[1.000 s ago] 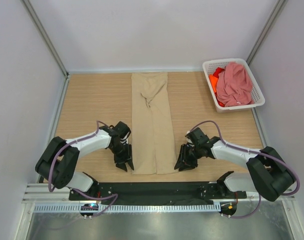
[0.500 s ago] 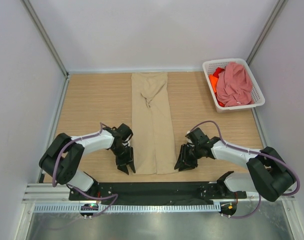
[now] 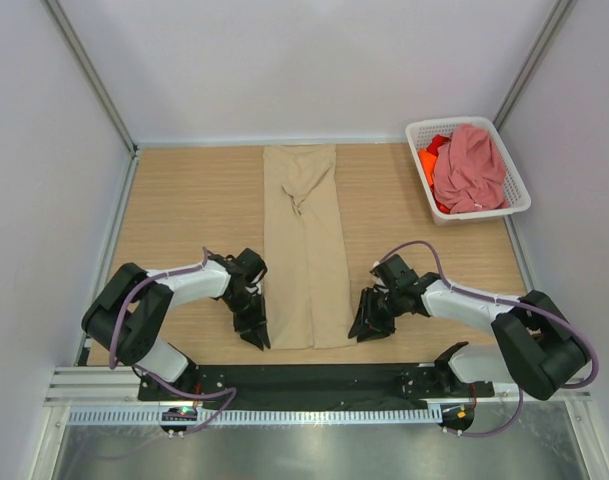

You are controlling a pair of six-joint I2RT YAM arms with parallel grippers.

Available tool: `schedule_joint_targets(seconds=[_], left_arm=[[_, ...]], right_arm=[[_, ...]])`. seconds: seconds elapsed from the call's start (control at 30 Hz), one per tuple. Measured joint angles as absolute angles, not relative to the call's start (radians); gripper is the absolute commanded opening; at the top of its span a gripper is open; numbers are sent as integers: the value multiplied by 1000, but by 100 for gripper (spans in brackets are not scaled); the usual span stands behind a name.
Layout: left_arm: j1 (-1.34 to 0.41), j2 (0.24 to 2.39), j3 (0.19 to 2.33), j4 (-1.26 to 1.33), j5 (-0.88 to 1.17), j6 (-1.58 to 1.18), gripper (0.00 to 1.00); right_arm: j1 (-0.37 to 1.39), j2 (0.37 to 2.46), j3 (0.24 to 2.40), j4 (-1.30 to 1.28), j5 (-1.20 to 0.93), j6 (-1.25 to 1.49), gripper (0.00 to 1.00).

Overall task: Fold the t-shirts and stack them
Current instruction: Fold the tshirt

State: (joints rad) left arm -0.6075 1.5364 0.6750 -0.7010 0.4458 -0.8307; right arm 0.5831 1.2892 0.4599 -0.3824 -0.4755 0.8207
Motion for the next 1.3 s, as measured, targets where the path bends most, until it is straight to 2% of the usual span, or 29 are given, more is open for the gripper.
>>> schedule_joint_targets(seconds=[0.07, 0.17, 0.2, 0.27, 0.43, 0.67, 1.03, 1.2, 1.3], left_arm=[[-607, 1536, 675, -699, 446, -831, 22], [-607, 1536, 675, -699, 448, -832, 35], [-607, 1536, 678, -699, 450, -834, 43], [-608, 1534, 687, -710, 446, -834, 50], [-609, 1520, 727, -760, 355, -824, 53], [-609, 1538, 758, -756, 308, -794, 45], [-608, 1576, 764, -717, 377, -791, 33], [-608, 1578, 749, -694, 398, -803, 21], [-607, 1586, 747, -688, 410, -806, 13]], right_arm=[[583, 1295, 461, -373, -478, 822, 38], [583, 1298, 461, -362, -482, 824, 38], [583, 1299, 461, -361, -482, 824, 38], [583, 1298, 461, -361, -481, 824, 38], [585, 1298, 470, -373, -466, 815, 39], [586, 1333, 517, -405, -435, 783, 41], [585, 1385, 557, -414, -448, 745, 43], [583, 1397, 541, -363, -490, 750, 42], [583, 1401, 519, -311, -522, 766, 36]])
